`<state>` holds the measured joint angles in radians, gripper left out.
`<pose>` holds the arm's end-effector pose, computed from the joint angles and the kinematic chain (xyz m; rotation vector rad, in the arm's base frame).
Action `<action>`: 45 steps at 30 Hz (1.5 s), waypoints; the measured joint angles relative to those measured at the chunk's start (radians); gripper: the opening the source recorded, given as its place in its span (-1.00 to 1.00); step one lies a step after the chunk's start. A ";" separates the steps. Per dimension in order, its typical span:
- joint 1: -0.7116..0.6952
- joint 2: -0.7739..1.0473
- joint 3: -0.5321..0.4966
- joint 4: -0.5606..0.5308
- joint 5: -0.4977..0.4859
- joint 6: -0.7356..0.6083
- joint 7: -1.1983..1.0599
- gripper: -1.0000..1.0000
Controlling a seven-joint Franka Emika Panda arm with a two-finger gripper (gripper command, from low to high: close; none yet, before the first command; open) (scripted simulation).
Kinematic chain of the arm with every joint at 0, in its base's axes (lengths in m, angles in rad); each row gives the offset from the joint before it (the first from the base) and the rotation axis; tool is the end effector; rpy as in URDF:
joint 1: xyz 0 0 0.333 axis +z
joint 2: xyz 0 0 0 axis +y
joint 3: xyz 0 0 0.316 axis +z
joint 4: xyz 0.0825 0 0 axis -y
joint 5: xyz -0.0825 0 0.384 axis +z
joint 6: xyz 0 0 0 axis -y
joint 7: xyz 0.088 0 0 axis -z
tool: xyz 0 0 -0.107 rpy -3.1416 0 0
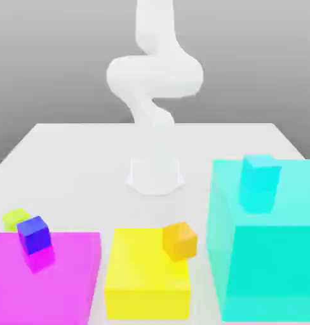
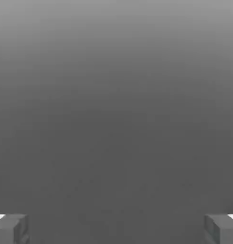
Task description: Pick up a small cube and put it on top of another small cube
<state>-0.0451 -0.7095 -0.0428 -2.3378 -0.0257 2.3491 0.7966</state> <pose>0.3798 -0.0392 0.6642 -2.4705 1.1533 -0.9598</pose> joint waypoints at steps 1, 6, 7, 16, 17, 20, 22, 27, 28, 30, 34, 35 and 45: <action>-0.018 0.039 -0.021 -0.016 -0.011 0.021 -0.001 0.00; -0.109 0.218 -0.125 -0.093 -0.046 0.121 -0.020 0.00; -0.126 0.253 -0.148 -0.108 -0.050 0.141 -0.026 0.00; -0.268 0.578 -0.365 -0.244 -0.007 0.320 -0.135 0.00; -0.286 0.616 -0.386 -0.259 0.014 0.340 -0.159 0.00; -0.371 0.735 -0.417 -0.304 0.101 0.397 -0.247 0.00; -0.428 0.815 -0.412 -0.329 0.176 0.436 -0.317 0.00; -0.569 1.002 -0.249 -0.303 0.385 0.560 -0.481 0.00; -0.604 1.037 -0.207 -0.295 0.417 0.587 -0.505 0.00; -0.627 1.059 -0.180 -0.289 0.436 0.604 -0.521 -1.00; -0.627 1.059 -0.180 -0.289 0.435 0.603 -0.519 -1.00; -0.639 1.069 -0.166 -0.286 0.444 0.612 -0.526 -1.00; -0.472 0.775 -0.320 -0.325 0.095 0.373 -0.244 -1.00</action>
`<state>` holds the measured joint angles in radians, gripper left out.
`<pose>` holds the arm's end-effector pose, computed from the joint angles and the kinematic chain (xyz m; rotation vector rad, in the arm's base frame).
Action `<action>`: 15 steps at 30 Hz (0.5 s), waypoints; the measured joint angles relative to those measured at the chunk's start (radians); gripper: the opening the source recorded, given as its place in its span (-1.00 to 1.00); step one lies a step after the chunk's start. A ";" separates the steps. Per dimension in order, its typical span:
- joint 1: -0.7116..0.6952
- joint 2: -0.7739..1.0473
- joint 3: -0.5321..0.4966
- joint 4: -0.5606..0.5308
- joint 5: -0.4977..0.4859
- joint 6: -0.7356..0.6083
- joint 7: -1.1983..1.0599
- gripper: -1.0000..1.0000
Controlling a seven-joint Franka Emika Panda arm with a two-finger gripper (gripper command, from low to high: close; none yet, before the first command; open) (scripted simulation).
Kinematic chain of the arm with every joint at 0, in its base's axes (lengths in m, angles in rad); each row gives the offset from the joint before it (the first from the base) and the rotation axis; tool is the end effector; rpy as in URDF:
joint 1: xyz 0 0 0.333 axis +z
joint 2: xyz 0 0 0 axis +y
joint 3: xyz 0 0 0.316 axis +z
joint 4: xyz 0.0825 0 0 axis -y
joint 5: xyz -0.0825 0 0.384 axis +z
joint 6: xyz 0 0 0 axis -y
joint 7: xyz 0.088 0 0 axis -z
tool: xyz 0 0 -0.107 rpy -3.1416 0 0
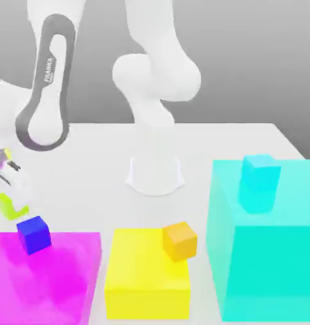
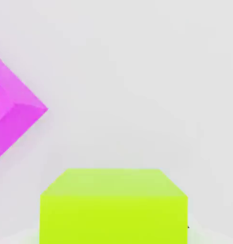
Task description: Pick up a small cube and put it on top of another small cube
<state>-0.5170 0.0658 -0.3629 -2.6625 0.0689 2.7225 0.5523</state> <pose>0.2643 -0.3273 0.2187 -2.3011 2.1318 0.0000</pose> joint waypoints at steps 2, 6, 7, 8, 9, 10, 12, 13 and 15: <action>0.041 -0.052 0.021 0.014 -0.047 -0.061 0.051 -1.00; 0.110 -0.152 0.057 0.043 -0.105 -0.186 0.127 -1.00; 0.119 -0.177 0.072 0.051 -0.114 -0.218 0.142 -1.00; 0.130 -0.200 0.087 0.058 -0.120 -0.248 0.155 -1.00; 0.138 -0.203 0.096 0.061 -0.120 -0.254 0.160 -1.00; 0.143 -0.186 0.100 0.058 -0.113 -0.235 0.158 -1.00; 0.153 -0.128 0.101 0.048 -0.090 -0.169 0.144 -1.00; 0.156 -0.094 0.100 0.042 -0.076 -0.129 0.134 -1.00; 0.166 -0.072 0.095 0.038 -0.067 -0.104 0.127 1.00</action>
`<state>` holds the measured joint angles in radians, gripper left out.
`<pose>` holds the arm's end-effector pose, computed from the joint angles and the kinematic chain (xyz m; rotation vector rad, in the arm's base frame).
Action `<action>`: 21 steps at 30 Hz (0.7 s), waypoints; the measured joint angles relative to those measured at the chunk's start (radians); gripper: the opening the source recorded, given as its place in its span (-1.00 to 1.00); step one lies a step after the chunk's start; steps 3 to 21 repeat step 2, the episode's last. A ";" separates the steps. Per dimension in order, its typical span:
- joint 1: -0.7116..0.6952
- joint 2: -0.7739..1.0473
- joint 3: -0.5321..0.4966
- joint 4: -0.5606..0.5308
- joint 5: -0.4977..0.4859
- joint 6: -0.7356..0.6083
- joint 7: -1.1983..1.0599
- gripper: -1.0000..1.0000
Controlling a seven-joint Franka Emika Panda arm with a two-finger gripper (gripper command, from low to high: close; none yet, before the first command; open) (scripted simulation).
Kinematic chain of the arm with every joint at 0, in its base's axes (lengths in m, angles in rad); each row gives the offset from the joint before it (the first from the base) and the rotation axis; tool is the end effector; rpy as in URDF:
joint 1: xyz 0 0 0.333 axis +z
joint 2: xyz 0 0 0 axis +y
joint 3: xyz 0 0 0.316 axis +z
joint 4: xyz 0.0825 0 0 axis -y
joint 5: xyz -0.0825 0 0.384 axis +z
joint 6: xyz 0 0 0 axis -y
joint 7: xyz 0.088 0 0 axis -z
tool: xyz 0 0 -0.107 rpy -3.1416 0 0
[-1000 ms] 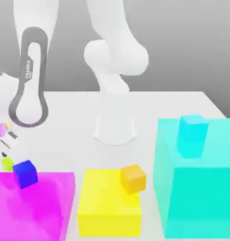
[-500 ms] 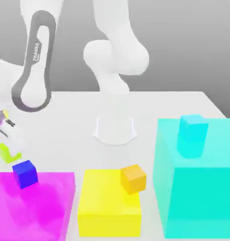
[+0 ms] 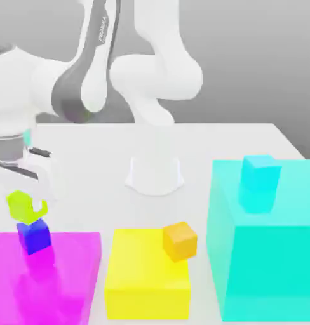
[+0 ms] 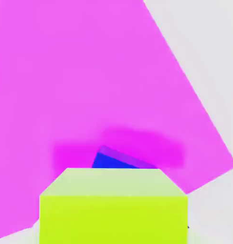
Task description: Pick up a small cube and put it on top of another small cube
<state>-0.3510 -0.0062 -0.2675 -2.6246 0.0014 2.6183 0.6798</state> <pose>0.3519 -0.2503 0.2510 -2.4996 1.8992 0.0006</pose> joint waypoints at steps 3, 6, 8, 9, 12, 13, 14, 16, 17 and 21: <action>0.005 0.000 0.000 0.000 0.000 0.000 0.000 1.00; 0.005 0.000 0.000 0.000 0.000 0.000 0.000 1.00; 0.005 0.000 0.000 0.000 0.000 0.000 0.000 1.00; 0.005 0.000 0.000 0.000 0.000 0.000 0.000 1.00; 0.005 0.000 0.000 0.000 0.000 0.000 0.000 1.00; 0.005 0.000 0.000 0.000 0.000 0.000 0.000 1.00; 0.005 0.000 0.000 0.000 0.000 0.000 0.000 1.00; 0.005 0.000 0.000 0.000 0.000 0.000 0.000 1.00; 0.005 0.000 0.000 0.000 0.000 0.000 0.000 1.00; 0.005 0.000 0.000 0.000 0.000 0.000 0.000 1.00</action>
